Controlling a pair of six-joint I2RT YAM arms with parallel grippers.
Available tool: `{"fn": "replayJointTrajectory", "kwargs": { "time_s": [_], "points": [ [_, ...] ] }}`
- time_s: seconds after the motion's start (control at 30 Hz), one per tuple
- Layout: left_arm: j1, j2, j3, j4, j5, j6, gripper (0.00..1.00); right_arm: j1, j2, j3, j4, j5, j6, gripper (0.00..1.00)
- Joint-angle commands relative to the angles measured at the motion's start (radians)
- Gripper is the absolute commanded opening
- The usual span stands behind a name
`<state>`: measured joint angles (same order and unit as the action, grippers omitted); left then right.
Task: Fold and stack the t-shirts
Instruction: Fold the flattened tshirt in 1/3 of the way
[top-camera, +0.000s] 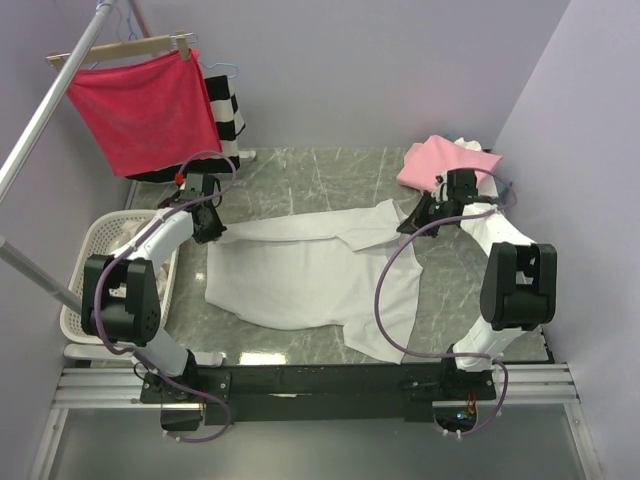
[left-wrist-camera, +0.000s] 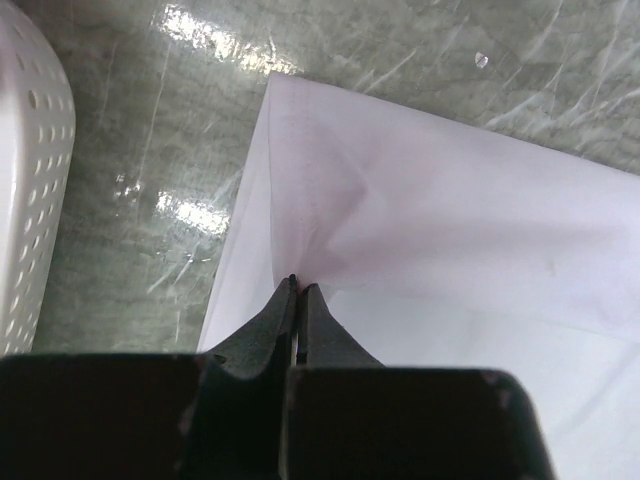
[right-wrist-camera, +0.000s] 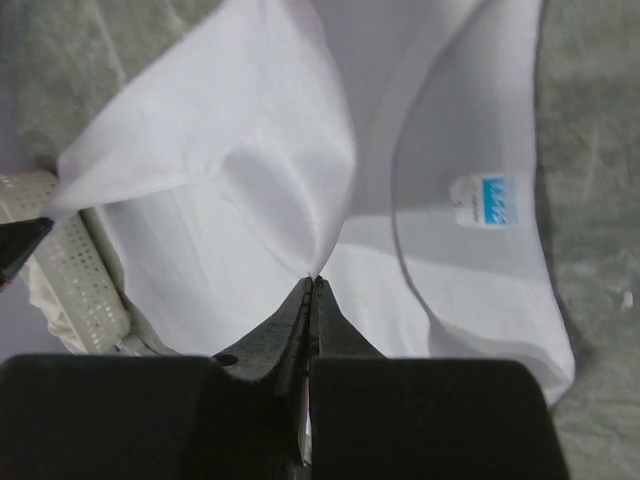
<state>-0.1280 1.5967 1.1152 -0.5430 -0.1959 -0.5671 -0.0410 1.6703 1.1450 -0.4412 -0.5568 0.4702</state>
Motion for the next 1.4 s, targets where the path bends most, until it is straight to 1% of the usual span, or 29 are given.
{"fn": "replayJointTrajectory", "kwargs": {
  "time_s": [0.0,0.07,0.13,0.23,0.27,0.3,0.47,0.5,0.63,0.8,0.9,0.93,0.97,1.0,1.03,1.07,1.1,1.13,1.2,1.27,1.3,1.33,1.37],
  "points": [
    [-0.002,-0.043,-0.009,-0.008,-0.029,-0.011,0.01,0.016,-0.064,-0.051,-0.046,0.049,-0.025,0.00],
    [-0.002,-0.035,-0.003,-0.012,-0.039,-0.004,0.01,0.036,-0.066,-0.083,-0.060,0.057,-0.039,0.00],
    [-0.002,-0.037,-0.005,-0.006,-0.056,-0.005,0.01,0.036,-0.079,-0.109,-0.053,0.103,-0.028,0.00],
    [-0.002,-0.029,0.008,-0.011,-0.060,-0.004,0.01,0.036,-0.109,-0.140,-0.018,0.042,-0.005,0.00],
    [-0.002,-0.023,0.008,-0.006,-0.057,-0.002,0.01,0.036,-0.141,-0.146,0.016,0.017,0.005,0.00],
    [-0.002,-0.020,0.012,-0.006,-0.057,-0.004,0.01,0.036,-0.158,-0.145,0.028,0.008,0.037,0.00],
    [-0.002,0.002,0.026,-0.002,-0.051,-0.001,0.01,0.036,-0.221,-0.102,0.013,0.015,0.073,0.00],
    [-0.002,0.003,0.025,0.000,-0.051,-0.001,0.01,0.061,-0.224,-0.102,0.006,0.014,0.077,0.00],
    [-0.002,0.016,0.029,-0.002,-0.056,0.001,0.01,0.091,-0.250,-0.143,-0.010,0.031,0.091,0.00],
    [-0.002,0.046,0.041,-0.005,-0.072,-0.002,0.01,0.157,-0.273,-0.232,0.010,0.063,0.126,0.00],
    [-0.002,0.062,0.055,-0.006,-0.083,-0.001,0.01,0.199,-0.276,-0.260,-0.004,0.121,0.130,0.00],
    [-0.002,0.068,0.058,-0.008,-0.085,0.003,0.11,0.204,-0.274,-0.257,-0.011,0.141,0.124,0.08],
    [-0.002,0.068,0.067,-0.011,-0.088,0.004,0.24,0.213,-0.271,-0.249,-0.048,0.185,0.107,0.27],
    [-0.002,0.068,0.070,-0.017,-0.095,0.007,0.36,0.216,-0.273,-0.239,-0.071,0.281,0.099,0.45],
    [-0.002,0.059,0.074,-0.021,-0.102,0.007,0.51,0.216,-0.279,-0.208,-0.106,0.344,0.091,0.61],
    [-0.002,0.052,0.080,-0.025,-0.106,0.004,0.57,0.214,-0.290,-0.191,-0.114,0.397,0.082,0.67],
    [-0.002,0.043,0.081,-0.028,-0.120,0.003,0.62,0.217,-0.297,-0.177,-0.114,0.491,0.081,0.72],
    [-0.002,0.020,0.084,-0.025,-0.122,0.004,0.64,0.216,-0.313,-0.145,-0.108,0.520,0.074,0.75],
    [-0.002,-0.006,0.093,-0.023,-0.125,0.006,0.66,0.216,-0.319,-0.117,-0.085,0.555,0.054,0.76],
    [-0.002,-0.043,0.098,-0.006,-0.117,0.003,0.69,0.210,-0.288,-0.078,-0.027,0.525,0.039,0.77],
    [-0.002,-0.055,0.095,0.011,-0.099,0.006,0.72,0.210,-0.268,-0.061,-0.008,0.503,0.036,0.76],
    [-0.002,-0.072,0.089,0.053,-0.041,0.009,0.73,0.208,-0.211,-0.027,0.021,0.441,0.038,0.75],
    [-0.002,-0.073,0.080,0.072,-0.011,0.009,0.74,0.208,-0.180,-0.010,0.038,0.411,0.038,0.75]
  ]
}}
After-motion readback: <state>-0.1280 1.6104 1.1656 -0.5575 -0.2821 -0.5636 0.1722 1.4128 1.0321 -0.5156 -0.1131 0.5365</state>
